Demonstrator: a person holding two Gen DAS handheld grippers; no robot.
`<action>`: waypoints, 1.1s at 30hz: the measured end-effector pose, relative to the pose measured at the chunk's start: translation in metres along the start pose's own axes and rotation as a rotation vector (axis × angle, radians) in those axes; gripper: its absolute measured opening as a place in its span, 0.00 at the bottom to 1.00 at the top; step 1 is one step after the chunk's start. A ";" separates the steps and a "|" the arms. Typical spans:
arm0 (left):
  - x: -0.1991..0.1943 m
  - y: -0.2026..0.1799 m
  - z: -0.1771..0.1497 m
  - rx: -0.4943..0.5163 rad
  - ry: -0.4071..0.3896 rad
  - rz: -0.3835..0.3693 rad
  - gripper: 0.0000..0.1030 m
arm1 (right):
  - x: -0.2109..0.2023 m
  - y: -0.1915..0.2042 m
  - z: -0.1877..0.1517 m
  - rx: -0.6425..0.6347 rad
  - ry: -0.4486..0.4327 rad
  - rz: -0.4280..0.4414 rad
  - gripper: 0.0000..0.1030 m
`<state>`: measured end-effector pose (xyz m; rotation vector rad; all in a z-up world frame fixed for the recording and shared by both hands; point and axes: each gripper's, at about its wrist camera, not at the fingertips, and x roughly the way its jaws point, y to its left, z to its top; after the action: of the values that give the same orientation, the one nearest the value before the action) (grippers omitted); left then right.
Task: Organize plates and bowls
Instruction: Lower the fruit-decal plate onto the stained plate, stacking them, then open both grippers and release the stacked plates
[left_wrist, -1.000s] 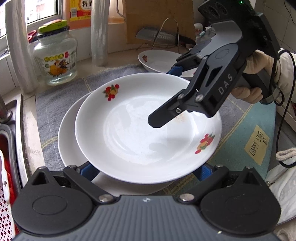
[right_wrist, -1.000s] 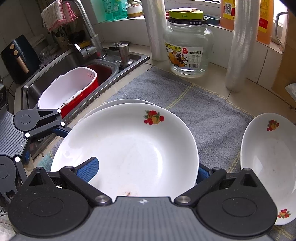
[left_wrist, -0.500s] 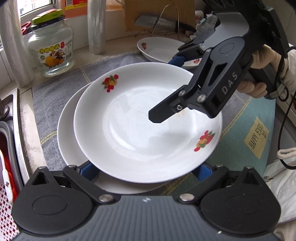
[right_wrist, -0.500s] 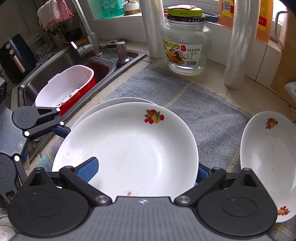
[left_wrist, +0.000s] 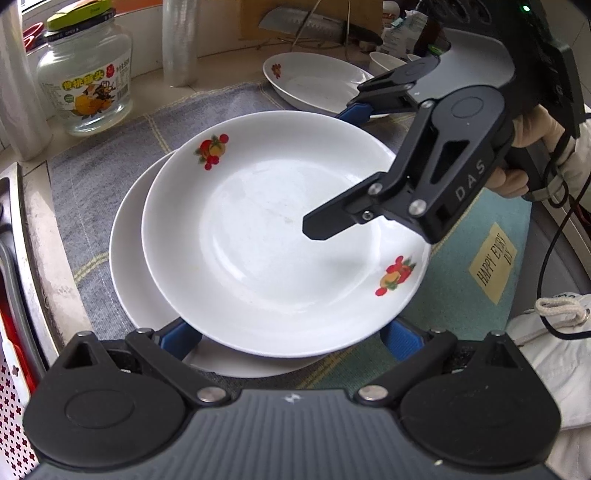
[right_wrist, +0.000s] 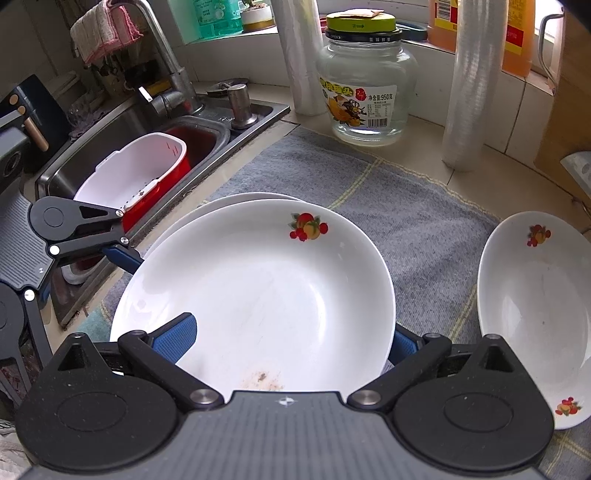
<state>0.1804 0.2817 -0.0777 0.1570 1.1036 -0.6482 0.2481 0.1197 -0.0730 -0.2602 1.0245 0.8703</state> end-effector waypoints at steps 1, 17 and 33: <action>0.000 0.001 0.001 0.002 0.004 -0.002 0.98 | -0.001 0.000 0.000 0.001 -0.001 0.001 1.00; -0.005 0.007 0.008 -0.001 0.055 -0.043 0.98 | -0.008 0.004 -0.012 0.020 -0.002 0.023 1.00; -0.008 0.001 0.006 0.010 0.053 -0.017 0.98 | -0.015 0.008 -0.022 0.023 0.002 0.031 1.00</action>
<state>0.1828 0.2831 -0.0685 0.1745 1.1540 -0.6681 0.2247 0.1054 -0.0703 -0.2269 1.0424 0.8861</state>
